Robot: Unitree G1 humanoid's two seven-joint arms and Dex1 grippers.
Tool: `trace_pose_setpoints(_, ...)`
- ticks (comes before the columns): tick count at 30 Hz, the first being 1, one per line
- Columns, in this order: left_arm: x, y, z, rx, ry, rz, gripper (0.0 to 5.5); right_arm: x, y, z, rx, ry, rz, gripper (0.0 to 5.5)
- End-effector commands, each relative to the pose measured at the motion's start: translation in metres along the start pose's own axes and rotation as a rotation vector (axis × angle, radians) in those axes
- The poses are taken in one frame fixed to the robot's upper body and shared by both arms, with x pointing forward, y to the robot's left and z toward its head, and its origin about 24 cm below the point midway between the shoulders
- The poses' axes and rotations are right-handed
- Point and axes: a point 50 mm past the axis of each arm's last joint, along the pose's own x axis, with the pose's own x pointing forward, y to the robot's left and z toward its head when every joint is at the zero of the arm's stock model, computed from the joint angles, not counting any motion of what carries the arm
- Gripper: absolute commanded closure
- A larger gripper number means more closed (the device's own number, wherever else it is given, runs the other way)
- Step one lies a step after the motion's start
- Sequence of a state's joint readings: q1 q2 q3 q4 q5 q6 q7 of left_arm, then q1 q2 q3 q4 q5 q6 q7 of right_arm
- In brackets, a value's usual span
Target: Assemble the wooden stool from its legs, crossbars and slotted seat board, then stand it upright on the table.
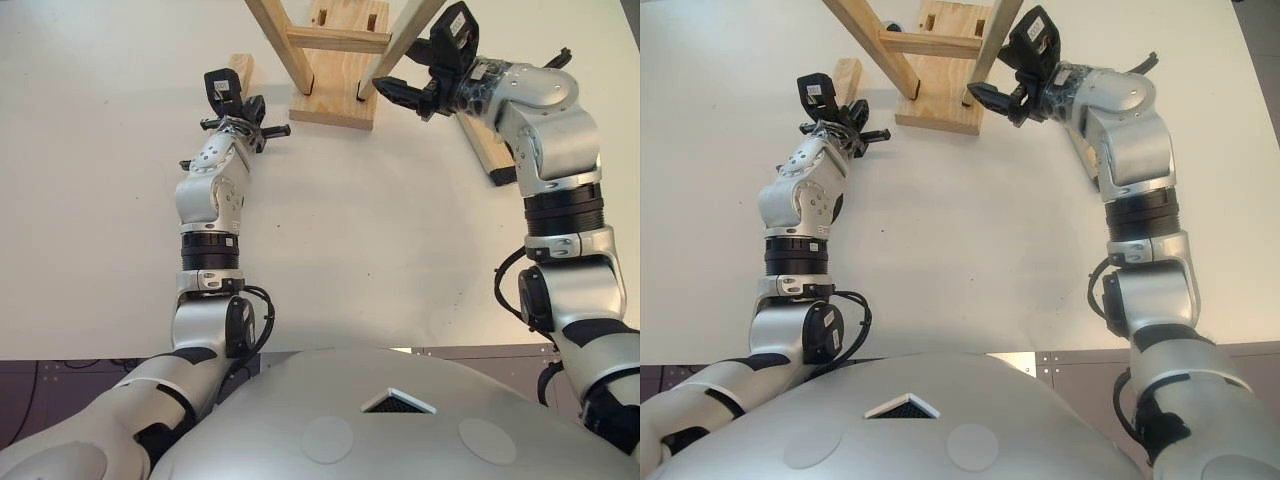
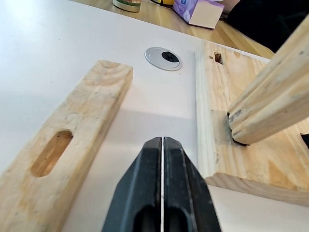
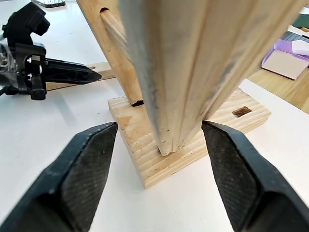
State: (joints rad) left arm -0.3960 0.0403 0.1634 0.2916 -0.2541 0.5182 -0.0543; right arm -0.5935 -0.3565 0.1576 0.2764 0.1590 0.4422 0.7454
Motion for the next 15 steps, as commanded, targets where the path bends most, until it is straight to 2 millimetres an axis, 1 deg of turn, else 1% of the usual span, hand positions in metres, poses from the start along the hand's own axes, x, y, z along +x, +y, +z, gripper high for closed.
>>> trace_pose_setpoints(1,0.002,0.001,0.001,0.006,-0.004,0.011,5.50,0.008,-0.009,-0.001,0.018,0.009,-0.098,2.27)
trace_pose_setpoints(4,0.002,0.001,-0.001,-0.001,-0.004,0.016,5.50,0.013,-0.014,-0.012,0.073,0.037,-0.192,2.27)
trace_pose_setpoints(7,0.002,0.002,-0.004,-0.008,0.000,0.021,5.50,0.020,-0.004,-0.019,0.152,0.035,-0.183,2.27)
trace_pose_setpoints(11,0.001,0.003,-0.004,-0.008,0.000,0.024,5.50,0.022,0.006,-0.021,0.206,0.021,-0.142,2.27)
trace_pose_setpoints(15,0.002,0.002,-0.004,-0.006,0.003,0.022,5.50,0.022,0.003,-0.019,0.237,0.003,-0.180,2.27)
